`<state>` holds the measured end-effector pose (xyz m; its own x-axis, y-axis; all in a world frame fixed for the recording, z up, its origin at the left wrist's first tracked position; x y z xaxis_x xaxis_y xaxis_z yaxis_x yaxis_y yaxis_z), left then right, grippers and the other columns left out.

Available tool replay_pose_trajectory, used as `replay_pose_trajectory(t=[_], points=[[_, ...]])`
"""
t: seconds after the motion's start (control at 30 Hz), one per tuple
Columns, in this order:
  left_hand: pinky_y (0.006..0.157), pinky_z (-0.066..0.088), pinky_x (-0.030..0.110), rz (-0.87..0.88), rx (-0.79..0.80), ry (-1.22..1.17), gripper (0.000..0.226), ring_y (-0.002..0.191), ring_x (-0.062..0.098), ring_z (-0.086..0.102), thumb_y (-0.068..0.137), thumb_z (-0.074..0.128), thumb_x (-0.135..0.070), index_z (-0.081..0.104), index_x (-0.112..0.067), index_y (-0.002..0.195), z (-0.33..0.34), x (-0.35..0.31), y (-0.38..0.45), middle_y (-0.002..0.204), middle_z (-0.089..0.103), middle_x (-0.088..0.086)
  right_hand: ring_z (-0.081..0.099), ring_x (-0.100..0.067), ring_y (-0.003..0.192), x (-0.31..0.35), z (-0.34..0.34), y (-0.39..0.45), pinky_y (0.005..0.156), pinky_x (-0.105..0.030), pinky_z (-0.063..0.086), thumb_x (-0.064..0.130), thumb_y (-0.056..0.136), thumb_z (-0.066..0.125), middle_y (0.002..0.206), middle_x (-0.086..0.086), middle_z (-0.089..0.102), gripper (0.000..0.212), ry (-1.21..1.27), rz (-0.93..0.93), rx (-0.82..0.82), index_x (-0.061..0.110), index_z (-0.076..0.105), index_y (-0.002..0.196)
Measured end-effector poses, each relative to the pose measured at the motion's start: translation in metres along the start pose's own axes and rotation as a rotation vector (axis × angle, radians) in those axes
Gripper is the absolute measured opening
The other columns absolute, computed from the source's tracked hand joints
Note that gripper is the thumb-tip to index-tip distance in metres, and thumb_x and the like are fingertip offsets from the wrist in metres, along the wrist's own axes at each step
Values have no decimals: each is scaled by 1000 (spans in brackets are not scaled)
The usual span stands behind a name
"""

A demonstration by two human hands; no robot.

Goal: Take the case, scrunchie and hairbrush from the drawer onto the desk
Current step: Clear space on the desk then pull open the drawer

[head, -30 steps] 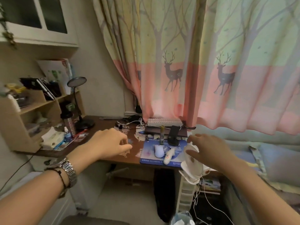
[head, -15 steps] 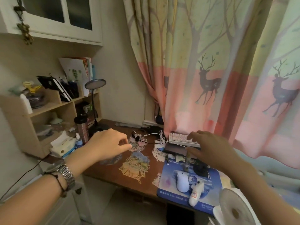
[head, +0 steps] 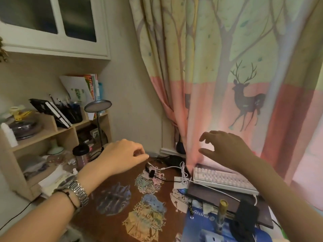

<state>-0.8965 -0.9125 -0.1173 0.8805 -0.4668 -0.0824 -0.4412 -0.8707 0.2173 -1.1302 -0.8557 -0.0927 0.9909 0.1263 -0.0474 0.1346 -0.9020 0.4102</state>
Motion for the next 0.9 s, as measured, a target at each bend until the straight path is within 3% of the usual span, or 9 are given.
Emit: replay_pose_trajectory(t=[0.13, 0.47, 0.7, 0.9], points=[[76, 53, 31, -39, 32, 29, 36, 89, 7, 61, 86, 45, -60, 66, -36, 101, 6, 25, 17, 99, 68, -16, 61, -19, 90, 2, 23, 38, 78, -34, 52, 44, 87, 52, 106, 2, 66, 33, 48, -32, 16, 25, 56, 113], [75, 56, 32, -50, 78, 101, 34, 85, 5, 61, 86, 45, -60, 66, -37, 100, 27, 99, 61, 96, 68, -16, 61, -23, 97, 32, 82, 105, 77, -34, 49, 42, 86, 53, 111, 1, 65, 33, 48, -87, 79, 23, 57, 114], [71, 52, 30, 104, 88, 127, 36, 86, 8, 61, 87, 45, -59, 65, -33, 101, 47, 152, 133, 98, 68, -13, 61, -23, 92, 45, 116, 160, 74, -34, 49, 40, 85, 55, 105, 1, 66, 27, -80, 36, 52, 22, 59, 104], [68, 49, 30, 259, 118, 202, 37, 88, 13, 62, 88, 45, -58, 64, -31, 105, 74, 214, 175, 102, 68, -9, 61, -26, 101, 90, 171, 200, 77, -35, 48, 41, 86, 56, 112, -2, 64, 33, -73, 167, 57, 21, 57, 112]])
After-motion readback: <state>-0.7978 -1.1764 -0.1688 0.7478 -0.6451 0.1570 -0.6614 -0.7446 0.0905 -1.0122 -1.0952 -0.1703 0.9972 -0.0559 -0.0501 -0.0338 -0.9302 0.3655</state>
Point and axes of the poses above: each hand's wrist, its own y-axis towards the middle knuckle, its own z-axis out of the palm, x = y × z, the point moved 7 cm from there along y, towards the middle knuckle
